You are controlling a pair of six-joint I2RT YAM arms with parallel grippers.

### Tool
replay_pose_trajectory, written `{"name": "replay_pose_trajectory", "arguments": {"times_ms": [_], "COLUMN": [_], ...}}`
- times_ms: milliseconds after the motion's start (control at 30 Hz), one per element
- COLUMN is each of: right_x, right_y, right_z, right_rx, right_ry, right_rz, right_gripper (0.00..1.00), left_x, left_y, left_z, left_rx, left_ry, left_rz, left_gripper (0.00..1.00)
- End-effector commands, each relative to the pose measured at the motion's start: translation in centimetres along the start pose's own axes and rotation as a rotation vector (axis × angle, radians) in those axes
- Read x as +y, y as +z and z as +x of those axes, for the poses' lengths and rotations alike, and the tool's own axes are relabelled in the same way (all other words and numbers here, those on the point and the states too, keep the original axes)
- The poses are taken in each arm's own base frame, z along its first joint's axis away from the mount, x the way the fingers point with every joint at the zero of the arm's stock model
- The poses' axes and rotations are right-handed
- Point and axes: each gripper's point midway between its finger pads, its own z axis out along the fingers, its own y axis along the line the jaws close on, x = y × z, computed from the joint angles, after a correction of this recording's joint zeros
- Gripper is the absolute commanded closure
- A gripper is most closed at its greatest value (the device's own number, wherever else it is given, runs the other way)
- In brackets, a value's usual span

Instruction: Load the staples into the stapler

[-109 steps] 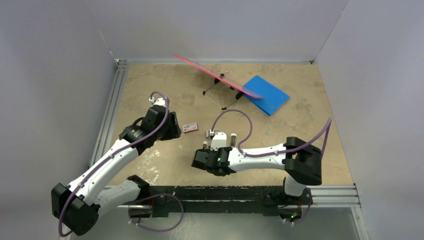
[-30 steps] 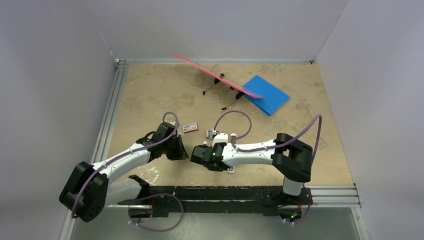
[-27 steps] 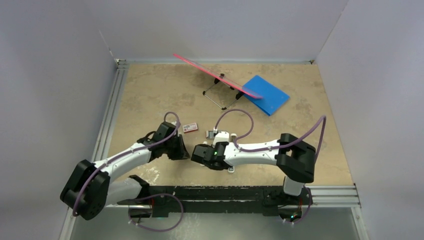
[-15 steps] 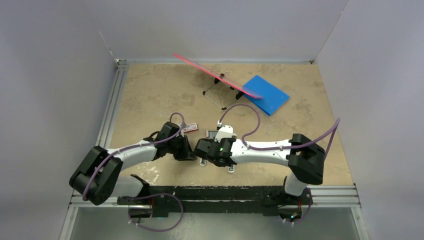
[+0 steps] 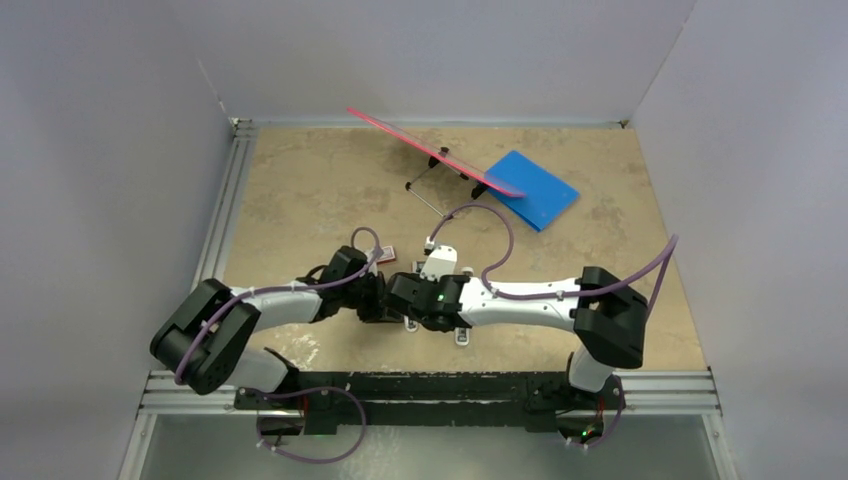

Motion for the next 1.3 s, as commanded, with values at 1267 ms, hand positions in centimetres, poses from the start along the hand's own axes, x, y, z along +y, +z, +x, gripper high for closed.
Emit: {"name": "replay_pose_trajectory", "arguments": {"times_ms": [1267], "right_x": [2.8], "right_y": [1.1], "right_z": [0.3], "right_rx": [-0.127], "right_ry": [-0.321], "right_rz": [-0.153], "right_gripper": [0.83], "left_x": [-2.8], "left_y": [-19.5], "left_z": [-9.6], "left_rx": [-0.679], "left_ry": [0.117], "left_rz": [-0.388], "left_gripper": [0.88]}}
